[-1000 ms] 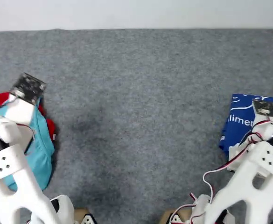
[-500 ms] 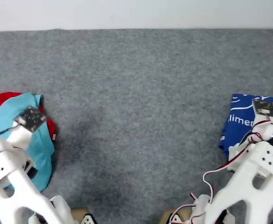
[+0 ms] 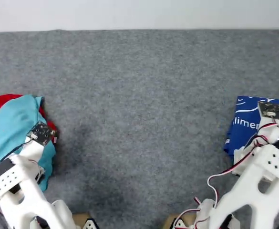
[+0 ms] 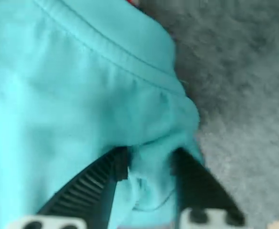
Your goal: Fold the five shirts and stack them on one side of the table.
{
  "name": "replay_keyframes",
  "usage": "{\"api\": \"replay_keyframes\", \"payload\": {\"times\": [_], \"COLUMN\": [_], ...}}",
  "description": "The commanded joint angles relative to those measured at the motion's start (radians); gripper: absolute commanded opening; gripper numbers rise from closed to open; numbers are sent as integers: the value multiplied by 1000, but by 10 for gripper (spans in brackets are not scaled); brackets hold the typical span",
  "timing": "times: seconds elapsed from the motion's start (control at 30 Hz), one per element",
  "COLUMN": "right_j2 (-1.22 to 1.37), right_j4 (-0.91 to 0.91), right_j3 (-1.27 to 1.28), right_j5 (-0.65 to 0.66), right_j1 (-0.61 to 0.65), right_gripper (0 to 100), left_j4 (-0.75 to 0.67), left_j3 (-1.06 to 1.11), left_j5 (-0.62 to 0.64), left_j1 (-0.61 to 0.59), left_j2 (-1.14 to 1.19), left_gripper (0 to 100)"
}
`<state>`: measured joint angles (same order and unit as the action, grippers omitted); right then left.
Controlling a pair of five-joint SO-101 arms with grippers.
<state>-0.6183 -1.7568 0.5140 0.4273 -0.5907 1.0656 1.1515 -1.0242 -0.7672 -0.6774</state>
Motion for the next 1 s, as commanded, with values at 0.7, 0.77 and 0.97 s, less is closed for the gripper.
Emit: {"api": "replay_keyframes", "payload": {"times": [0.7,0.77,0.97], "right_j2": [-33,-33,-33], "right_j4": [-42,-42,-42], "right_j3": [46,46,46], "right_j5": [-9,-9,-9], "right_j1": [2,2,2], "right_gripper": [11,11,11], "left_j4": [292,259,166], "left_j3": [-947,-951,-952], "left_j5": [901,945,1033], "left_j1": [394,500,816], "left_j2": [-18,-18,-18], "left_gripper": [5,5,5]}}
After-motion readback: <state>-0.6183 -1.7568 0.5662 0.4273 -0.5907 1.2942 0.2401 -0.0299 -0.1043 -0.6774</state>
